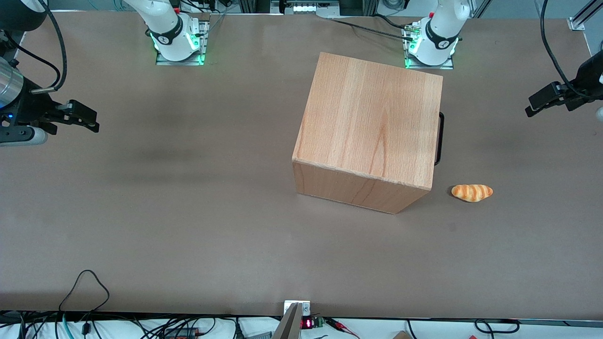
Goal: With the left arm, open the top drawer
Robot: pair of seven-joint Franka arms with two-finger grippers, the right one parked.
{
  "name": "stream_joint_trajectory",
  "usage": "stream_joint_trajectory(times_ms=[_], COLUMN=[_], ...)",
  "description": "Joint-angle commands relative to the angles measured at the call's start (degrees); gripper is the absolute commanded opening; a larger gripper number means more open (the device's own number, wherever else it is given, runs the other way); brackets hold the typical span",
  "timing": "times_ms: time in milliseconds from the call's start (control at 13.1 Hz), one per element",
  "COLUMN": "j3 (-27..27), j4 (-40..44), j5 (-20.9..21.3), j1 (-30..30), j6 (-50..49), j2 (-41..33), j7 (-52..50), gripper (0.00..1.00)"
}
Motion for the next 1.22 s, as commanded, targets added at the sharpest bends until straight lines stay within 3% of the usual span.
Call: stream_joint_trajectory(times_ms=[0, 457, 838, 1143], j3=[0.54, 0.54, 0.54, 0.19], j4=[-1.26, -1.25, -3.81, -7.14], j5=[0.48, 0.4, -4.6, -5.14], j1=[-0.66, -0.75, -0.75, -1.54], j6=[0.14, 0.14, 0.93, 4.0], j2=[-1.38, -1.03, 0.72, 2.3], j7=[0.2, 0.2, 0.72, 1.43], gripper=[1.0, 1.0, 1.0, 1.0])
